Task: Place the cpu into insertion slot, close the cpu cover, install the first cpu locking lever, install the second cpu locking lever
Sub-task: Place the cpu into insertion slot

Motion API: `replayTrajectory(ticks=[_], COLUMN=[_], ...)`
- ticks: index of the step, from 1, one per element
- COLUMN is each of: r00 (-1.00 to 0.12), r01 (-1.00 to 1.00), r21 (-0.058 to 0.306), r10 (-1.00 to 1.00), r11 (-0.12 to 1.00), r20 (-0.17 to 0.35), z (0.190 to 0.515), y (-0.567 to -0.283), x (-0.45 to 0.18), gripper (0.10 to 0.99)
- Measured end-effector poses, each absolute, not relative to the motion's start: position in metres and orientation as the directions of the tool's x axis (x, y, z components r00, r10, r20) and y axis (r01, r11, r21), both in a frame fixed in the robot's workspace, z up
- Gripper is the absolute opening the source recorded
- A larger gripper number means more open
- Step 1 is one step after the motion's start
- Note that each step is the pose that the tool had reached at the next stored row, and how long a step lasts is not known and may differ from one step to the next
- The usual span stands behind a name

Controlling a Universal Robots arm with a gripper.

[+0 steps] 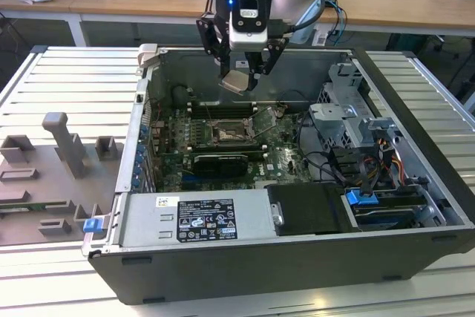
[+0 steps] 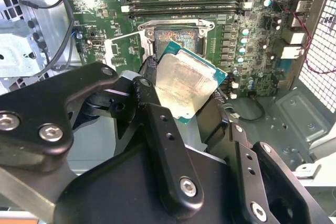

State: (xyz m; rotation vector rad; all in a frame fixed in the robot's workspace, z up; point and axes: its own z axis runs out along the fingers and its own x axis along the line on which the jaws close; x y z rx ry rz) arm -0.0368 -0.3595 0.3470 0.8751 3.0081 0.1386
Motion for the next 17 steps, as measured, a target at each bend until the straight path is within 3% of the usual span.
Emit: replayTrajectory(ticks=[17], r00=[-0.822], r01=[0.568], r21=[0.086], r10=[0.569], r11=[0.818], r20=[0.019], z=[0.3449], y=[-0.3595], x=[-0.0368], gripper=[0.541])
